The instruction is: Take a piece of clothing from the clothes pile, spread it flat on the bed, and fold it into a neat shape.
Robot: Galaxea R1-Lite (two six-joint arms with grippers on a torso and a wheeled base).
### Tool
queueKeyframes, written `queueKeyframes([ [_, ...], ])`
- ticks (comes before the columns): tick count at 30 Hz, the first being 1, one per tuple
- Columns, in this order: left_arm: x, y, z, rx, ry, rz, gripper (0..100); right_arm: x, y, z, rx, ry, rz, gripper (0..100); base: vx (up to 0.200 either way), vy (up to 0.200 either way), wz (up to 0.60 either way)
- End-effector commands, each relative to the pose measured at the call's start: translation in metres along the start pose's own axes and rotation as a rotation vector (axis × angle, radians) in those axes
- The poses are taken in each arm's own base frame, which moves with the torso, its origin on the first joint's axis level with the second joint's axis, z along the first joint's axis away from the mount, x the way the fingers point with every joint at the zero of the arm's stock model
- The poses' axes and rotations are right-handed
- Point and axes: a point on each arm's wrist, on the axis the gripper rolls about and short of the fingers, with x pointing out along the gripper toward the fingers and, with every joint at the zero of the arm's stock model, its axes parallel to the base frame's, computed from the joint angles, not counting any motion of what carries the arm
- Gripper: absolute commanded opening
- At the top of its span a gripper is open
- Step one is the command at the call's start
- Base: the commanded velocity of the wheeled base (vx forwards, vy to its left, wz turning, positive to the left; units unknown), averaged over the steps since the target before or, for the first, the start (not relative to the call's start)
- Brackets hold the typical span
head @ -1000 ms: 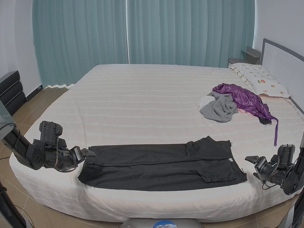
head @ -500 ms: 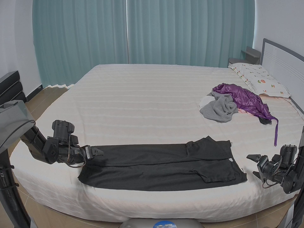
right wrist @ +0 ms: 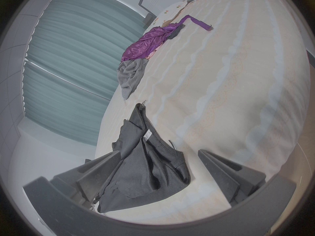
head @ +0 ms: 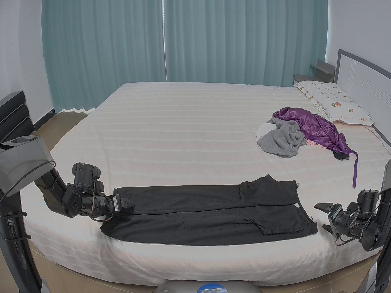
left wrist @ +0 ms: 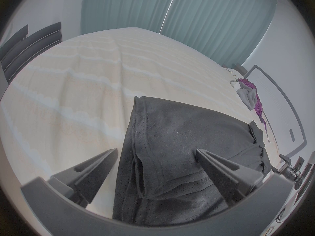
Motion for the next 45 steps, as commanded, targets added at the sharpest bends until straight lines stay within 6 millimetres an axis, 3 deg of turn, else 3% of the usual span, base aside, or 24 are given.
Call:
queueKeyframes([
  [1, 0.000, 0.000, -0.002, -0.002, 0.008, 0.001, 100, 0.001, -0.001, 0.000, 0.001, 0.003, -0.002, 100, 0.000, 0.000, 0.00],
  [7, -0.001, -0.004, -0.006, 0.005, 0.018, -0.006, 100, 0.001, -0.001, -0.001, 0.000, 0.005, -0.003, 100, 0.000, 0.000, 0.00],
  [8, -0.005, -0.005, -0.006, 0.009, 0.013, -0.008, 0, 0.001, -0.001, -0.001, 0.001, 0.004, -0.003, 100, 0.000, 0.000, 0.00],
  [17, -0.030, -0.015, 0.001, 0.018, -0.041, -0.035, 0, 0.000, 0.000, 0.000, 0.000, 0.002, -0.001, 100, 0.000, 0.000, 0.00],
  [39, -0.029, -0.028, 0.000, -0.050, -0.037, -0.063, 0, 0.009, 0.000, 0.007, 0.102, -0.046, 0.050, 100, 0.000, 0.000, 0.00],
  [45, -0.029, -0.030, 0.000, -0.061, -0.039, -0.068, 0, 0.009, 0.000, 0.007, 0.103, -0.045, 0.051, 100, -0.200, 0.000, 0.00],
])
